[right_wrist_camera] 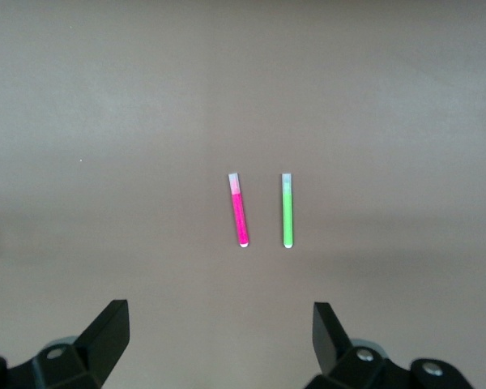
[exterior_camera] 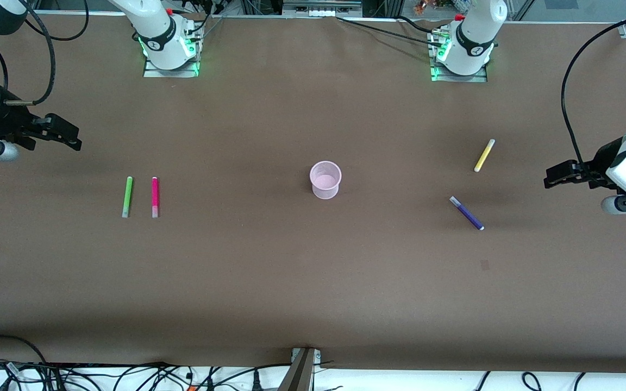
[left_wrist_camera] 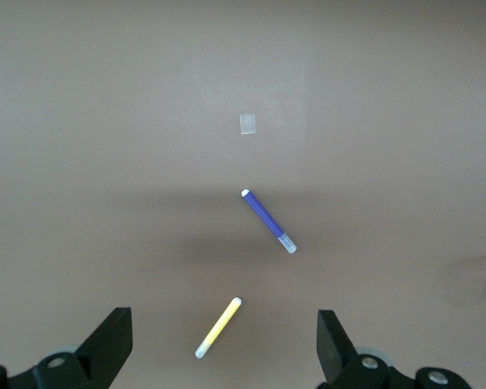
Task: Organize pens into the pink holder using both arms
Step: 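Move the left gripper toward the purple marker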
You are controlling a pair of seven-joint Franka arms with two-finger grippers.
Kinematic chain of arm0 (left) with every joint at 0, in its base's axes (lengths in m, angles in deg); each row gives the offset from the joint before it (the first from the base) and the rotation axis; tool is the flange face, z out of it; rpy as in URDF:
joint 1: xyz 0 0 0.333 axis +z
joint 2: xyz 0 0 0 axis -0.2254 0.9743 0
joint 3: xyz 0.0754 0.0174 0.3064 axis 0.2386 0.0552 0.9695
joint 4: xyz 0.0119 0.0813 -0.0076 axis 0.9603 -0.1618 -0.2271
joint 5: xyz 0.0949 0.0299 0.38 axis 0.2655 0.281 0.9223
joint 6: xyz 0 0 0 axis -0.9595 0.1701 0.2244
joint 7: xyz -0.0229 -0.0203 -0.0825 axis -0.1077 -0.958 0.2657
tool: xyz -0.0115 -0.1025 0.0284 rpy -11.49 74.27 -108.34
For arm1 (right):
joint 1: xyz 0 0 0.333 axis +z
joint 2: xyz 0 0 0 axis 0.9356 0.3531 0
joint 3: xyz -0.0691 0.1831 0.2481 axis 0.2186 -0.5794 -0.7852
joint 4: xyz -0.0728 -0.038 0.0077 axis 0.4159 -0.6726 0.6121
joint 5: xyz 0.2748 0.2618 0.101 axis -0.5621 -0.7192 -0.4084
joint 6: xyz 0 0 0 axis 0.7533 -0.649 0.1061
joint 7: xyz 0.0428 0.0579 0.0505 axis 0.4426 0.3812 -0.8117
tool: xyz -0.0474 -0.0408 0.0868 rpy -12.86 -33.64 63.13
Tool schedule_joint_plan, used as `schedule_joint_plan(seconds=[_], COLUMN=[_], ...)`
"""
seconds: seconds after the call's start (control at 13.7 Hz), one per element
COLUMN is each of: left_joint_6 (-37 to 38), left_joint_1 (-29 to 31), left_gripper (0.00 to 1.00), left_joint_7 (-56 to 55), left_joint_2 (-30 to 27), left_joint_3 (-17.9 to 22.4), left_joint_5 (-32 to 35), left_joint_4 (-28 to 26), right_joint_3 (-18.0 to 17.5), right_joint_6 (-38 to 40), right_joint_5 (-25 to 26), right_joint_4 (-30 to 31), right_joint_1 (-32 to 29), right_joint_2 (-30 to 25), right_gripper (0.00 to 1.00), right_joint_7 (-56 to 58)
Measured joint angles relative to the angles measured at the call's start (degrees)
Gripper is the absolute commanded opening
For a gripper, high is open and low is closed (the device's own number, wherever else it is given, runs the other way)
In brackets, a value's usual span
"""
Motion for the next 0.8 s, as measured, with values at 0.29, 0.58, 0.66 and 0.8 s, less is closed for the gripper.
schedule_joint_plan(seconds=[0.29,0.58,0.66,0.8], left_joint_6=[-0.1,-0.2,-0.2,-0.3], left_joint_1=[0.0,0.0,0.0,0.1], left_gripper=[1.00,1.00,1.00,1.00], left_joint_7=[-0.1,-1.3,-1.4,-1.8], left_joint_2=[0.0,0.5,1.0,2.7], left_joint_3=[0.0,0.0,0.0,0.1], left_joint_5=[0.0,0.0,0.0,0.0], left_joint_4=[0.0,-0.1,-0.1,-0.3], right_joint_3=[-0.1,-0.2,-0.2,-0.4], right_joint_6=[-0.1,0.0,0.0,-0.1], right_joint_5=[0.0,0.0,0.0,0.0], right_joint_4=[0.0,0.0,0.0,-0.1], right_joint_1=[0.0,0.0,0.0,0.0], right_joint_2=[0.0,0.0,0.0,0.0], right_gripper=[1.00,1.00,1.00,1.00], right_joint_7=[0.0,0.0,0.0,0.0])
